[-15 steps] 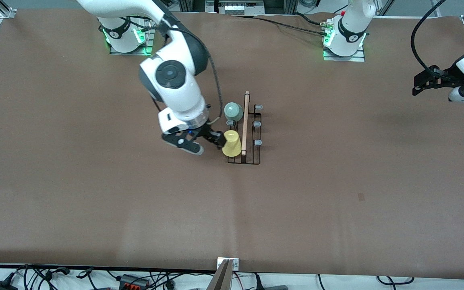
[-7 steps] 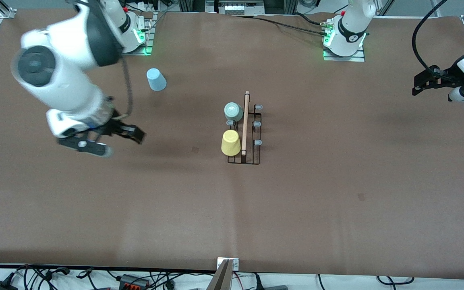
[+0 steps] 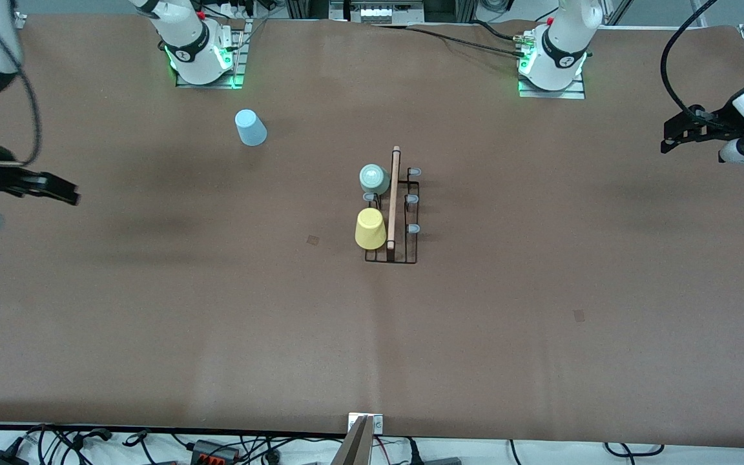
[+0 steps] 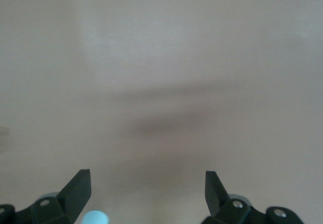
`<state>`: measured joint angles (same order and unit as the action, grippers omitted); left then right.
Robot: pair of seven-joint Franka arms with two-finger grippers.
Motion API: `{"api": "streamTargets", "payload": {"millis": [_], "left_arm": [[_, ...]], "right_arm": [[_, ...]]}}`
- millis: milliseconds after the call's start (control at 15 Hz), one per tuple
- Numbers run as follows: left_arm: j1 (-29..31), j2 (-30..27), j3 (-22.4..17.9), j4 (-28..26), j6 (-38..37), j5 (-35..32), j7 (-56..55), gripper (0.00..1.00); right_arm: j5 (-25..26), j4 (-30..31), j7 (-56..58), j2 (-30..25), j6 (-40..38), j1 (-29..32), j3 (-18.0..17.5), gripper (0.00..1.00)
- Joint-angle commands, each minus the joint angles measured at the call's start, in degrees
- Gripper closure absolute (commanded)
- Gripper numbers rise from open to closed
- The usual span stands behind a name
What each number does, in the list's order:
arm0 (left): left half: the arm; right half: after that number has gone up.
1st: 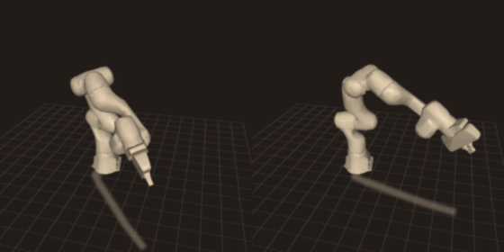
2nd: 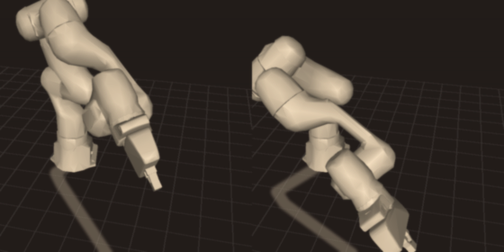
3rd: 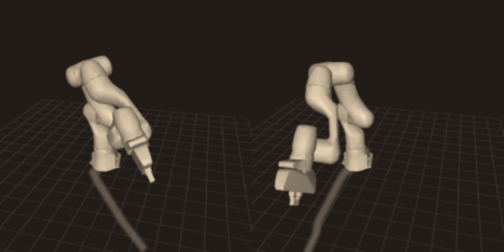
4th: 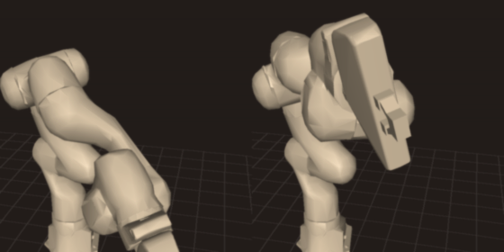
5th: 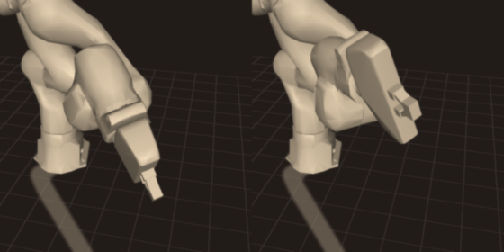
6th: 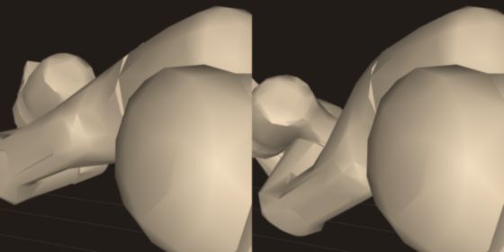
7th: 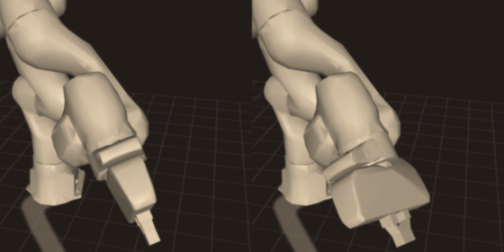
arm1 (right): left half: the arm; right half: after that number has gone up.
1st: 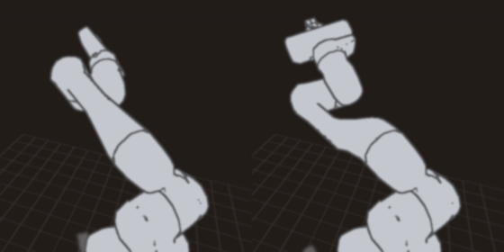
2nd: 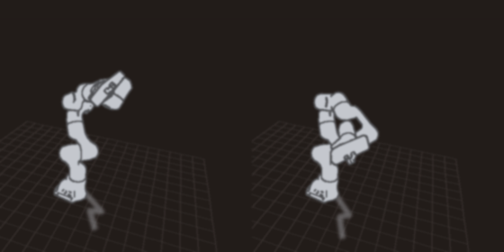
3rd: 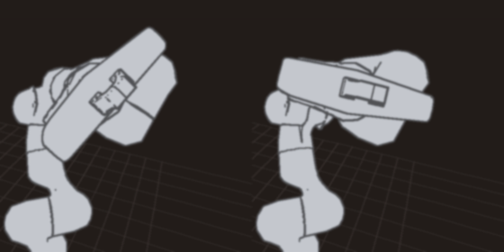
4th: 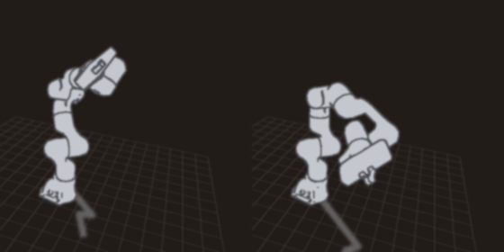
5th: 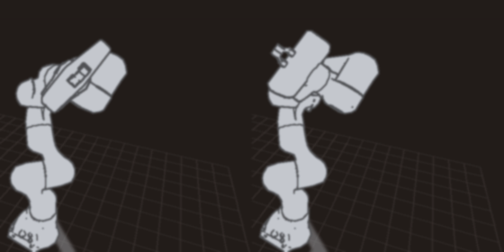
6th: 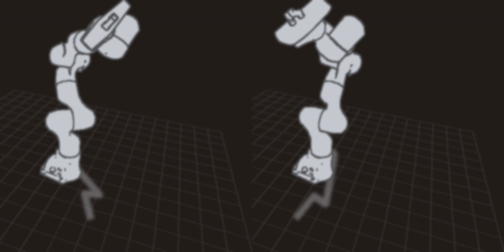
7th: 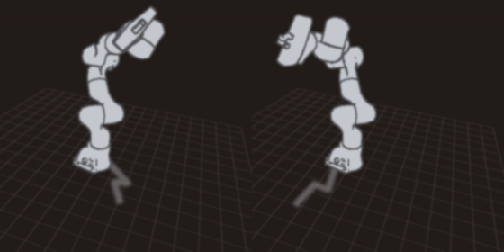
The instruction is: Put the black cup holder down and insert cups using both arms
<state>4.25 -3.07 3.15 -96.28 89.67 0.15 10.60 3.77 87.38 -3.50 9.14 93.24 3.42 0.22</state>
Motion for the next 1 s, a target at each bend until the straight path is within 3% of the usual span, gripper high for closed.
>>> {"api": "streamTargets", "payload": {"millis": [0,334,535,802,936], "left_arm": [[0.23,-0.18,0.19,-0.05,-0.46,1.08,0.83,0.0],[0.23,-0.18,0.28,-0.05,-0.46,1.08,0.83,0.0],[0.23,-0.18,0.28,-0.05,-0.37,1.08,0.83,0.0],[0.23,-0.18,0.36,0.03,-0.19,1.08,0.83,0.0],[0.23,-0.18,0.36,-0.05,-0.19,1.08,0.83,0.0]], "right_arm": [[-0.26,1.65,2.62,-3.76,-0.34,-0.43,3.02,0.0],[0.45,1.21,2.88,-4.92,-1.3,-0.43,3.47,0.0],[-0.6,-0.1,2.01,-5.36,-7.62,-0.78,2.77,0.0],[-3.24,-0.46,1.74,-4.31,0.17,-0.52,-0.57,0.0],[-4.64,-0.46,-0.97,-4.13,0.1,-0.08,-2.42,0.0]]}}
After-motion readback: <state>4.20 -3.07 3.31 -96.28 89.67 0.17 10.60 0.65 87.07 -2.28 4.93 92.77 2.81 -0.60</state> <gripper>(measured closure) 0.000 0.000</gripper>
